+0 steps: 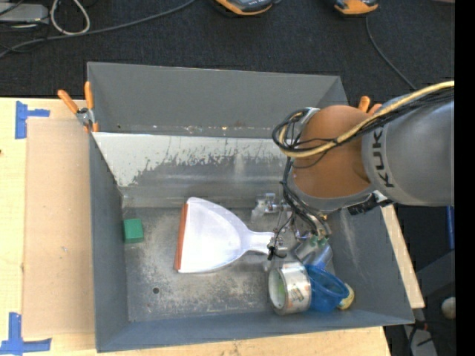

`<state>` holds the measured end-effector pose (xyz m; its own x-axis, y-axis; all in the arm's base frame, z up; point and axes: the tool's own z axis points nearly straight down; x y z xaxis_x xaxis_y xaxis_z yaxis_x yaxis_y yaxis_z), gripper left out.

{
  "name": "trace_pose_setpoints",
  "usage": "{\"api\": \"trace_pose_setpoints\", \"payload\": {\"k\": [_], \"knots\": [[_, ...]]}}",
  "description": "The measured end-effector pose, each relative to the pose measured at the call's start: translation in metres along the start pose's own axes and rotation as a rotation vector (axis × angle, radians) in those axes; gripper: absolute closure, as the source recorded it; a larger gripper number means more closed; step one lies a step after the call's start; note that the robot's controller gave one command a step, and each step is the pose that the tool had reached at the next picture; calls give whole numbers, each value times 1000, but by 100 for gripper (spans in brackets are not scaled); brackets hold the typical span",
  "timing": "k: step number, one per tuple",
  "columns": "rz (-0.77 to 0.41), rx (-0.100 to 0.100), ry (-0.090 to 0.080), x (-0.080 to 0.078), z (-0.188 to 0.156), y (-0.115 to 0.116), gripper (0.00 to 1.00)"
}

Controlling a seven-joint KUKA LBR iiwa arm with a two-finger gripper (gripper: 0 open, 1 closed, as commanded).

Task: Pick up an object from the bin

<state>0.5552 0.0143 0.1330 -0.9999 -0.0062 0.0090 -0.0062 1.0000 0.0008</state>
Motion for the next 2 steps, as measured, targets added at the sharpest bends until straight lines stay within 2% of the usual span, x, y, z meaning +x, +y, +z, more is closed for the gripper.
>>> {"api": "trace_pose_setpoints", "payload": {"k": [1, 2], "knots": [[0, 0, -7, -2, -4, 0, 0], [109, -2, -6, -16, 57, -8, 0]]}}
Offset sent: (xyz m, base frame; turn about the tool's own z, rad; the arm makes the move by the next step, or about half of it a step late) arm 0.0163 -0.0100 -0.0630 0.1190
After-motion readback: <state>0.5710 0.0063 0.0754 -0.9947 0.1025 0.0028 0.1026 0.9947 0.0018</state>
